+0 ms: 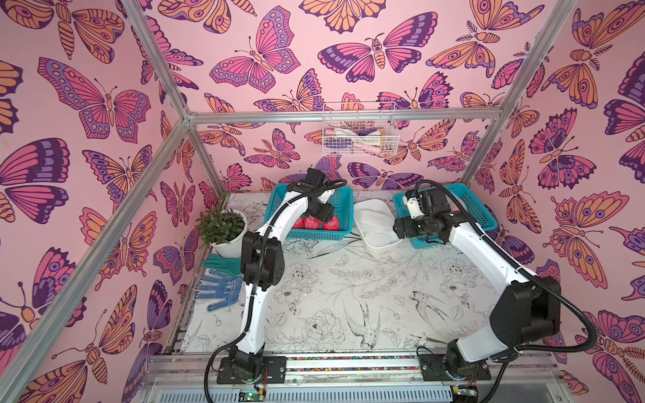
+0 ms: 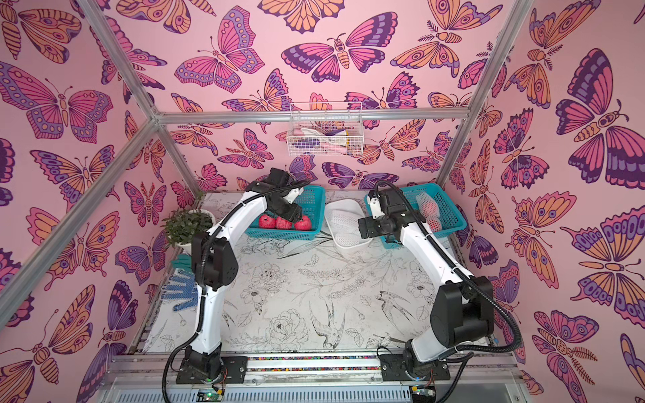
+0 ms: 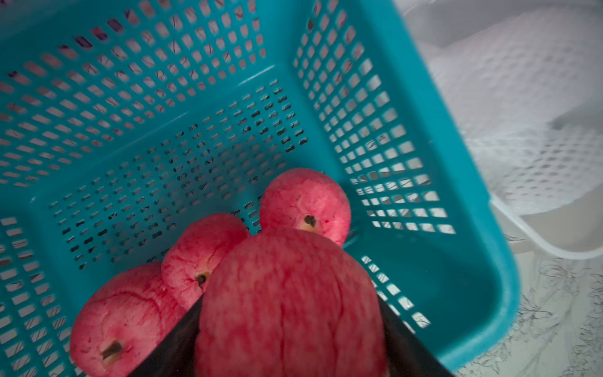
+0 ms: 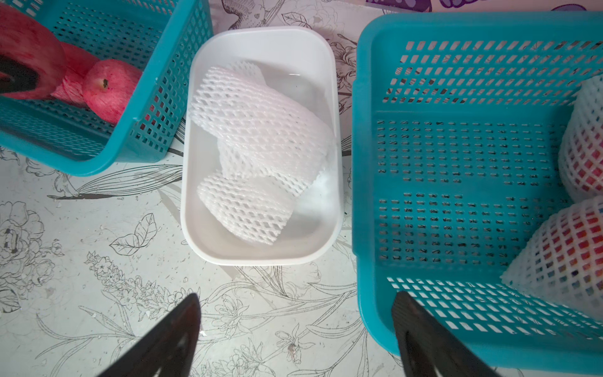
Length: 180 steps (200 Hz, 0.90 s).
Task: Remove foam nets from apples
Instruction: Place the apple in the basket.
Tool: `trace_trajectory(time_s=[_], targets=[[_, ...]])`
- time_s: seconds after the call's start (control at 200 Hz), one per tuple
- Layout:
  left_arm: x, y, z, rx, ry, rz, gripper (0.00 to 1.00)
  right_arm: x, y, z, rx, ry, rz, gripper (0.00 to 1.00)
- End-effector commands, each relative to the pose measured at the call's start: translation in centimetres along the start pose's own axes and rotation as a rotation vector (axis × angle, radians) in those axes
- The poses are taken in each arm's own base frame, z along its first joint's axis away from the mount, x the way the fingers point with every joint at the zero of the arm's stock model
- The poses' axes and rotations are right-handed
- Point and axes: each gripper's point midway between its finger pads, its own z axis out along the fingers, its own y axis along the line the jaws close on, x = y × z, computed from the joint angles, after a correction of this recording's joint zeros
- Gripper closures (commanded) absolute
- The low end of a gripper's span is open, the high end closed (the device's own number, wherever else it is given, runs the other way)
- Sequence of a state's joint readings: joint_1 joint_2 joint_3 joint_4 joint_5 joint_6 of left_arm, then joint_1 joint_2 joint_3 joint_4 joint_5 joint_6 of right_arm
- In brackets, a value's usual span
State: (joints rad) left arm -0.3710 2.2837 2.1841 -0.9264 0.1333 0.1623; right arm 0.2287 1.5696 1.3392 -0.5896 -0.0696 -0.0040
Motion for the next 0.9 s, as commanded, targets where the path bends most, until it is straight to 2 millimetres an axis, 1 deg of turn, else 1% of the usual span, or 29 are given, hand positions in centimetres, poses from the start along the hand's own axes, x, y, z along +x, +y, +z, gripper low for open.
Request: trace_trajectory(time_s=[0.0,0.105,0.235,0.451,0.646,0.817,0.897], targets=[[1.9,0.2,-0.4,-0.011,0.08,-0.028,0.55,-0.4,-0.3,0.9,0.002,0.014,0.002,0.08],[3.1,0.7,0.5,-0.026,0.118,-0.029,0.55,-0.4,-0.3,1.7,-0.003,0.031,0.006,0.08],[4.1,0.6,1.7,-0.014,0.154,-0.03,0.55,-0.4,-0.1,2.6,-0.023,0.053,0.008,0.08],[5.4,0.9,3.3,-0.029,0.202,-0.024,0.54,-0.8,-0.3,3.2,-0.008,0.051,0.008,0.08],[5.9,1.0,4.8,-0.034,0.226,-0.027,0.53,-1.1,-0.6,3.5,0.002,0.049,0.003,0.08],[6.3,1.1,6.3,-0.034,0.246,-0.036,0.52,-0.8,-0.7,3.9,0.01,0.067,-0.002,0.08],[6.3,1.0,6.6,-0.031,0.248,-0.039,0.51,-0.6,-0.9,4.0,0.014,0.075,-0.005,0.08]])
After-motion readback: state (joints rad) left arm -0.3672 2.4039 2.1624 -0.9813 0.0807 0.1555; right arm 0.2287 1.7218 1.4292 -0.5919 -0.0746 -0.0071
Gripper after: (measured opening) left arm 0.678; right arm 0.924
